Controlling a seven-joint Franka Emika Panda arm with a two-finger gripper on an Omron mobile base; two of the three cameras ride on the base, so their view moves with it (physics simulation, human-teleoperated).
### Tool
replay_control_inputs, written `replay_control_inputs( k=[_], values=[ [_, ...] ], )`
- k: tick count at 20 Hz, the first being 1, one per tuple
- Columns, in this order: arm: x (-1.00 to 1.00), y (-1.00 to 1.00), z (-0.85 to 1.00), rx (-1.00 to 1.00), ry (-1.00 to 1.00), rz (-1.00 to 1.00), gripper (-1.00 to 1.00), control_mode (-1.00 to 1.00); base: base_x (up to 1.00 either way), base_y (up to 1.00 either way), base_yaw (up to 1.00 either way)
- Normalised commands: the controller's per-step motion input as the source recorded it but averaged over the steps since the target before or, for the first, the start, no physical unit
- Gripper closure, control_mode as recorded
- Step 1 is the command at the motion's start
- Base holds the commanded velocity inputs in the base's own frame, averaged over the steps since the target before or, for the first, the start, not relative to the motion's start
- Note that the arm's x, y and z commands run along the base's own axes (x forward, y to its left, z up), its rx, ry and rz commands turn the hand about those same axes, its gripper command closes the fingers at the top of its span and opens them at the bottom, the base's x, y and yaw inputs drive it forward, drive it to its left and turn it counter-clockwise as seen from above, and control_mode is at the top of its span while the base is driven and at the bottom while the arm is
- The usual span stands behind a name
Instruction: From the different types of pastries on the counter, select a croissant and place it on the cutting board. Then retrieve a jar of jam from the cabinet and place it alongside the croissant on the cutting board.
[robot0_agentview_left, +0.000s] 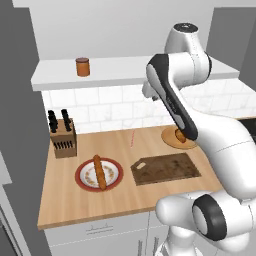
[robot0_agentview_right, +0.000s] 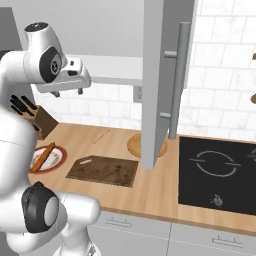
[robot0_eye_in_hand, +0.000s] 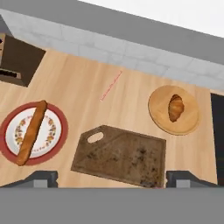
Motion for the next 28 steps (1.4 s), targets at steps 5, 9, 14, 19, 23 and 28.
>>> replay_control_inputs(
  k=[5,9,14,19,23,28],
  values=[
    [-0.19,0.00,0.36,0.00,-0.18,0.33,-1.00,-1.00,0.00,0.00,0.00],
    [-0.12,0.00,0.17,0.00,-0.14,0.39,-1.00,-1.00,0.00,0.00,0.00],
    [-0.02,0.00,0.11,0.03,-0.03,0.18,-1.00,-1.00,0.00,0.00,0.00],
    [0.00,0.00,0.22,0.19,-0.03,0.17,-1.00,-1.00,0.00,0.00,0.00],
    [0.00,0.00,0.15,0.14,-0.03,0.16,-1.00,-1.00,0.00,0.00,0.00],
    [-0.02,0.02,0.07,0.13,-0.07,0.19,-1.00,-1.00,0.00,0.00,0.00]
  ],
)
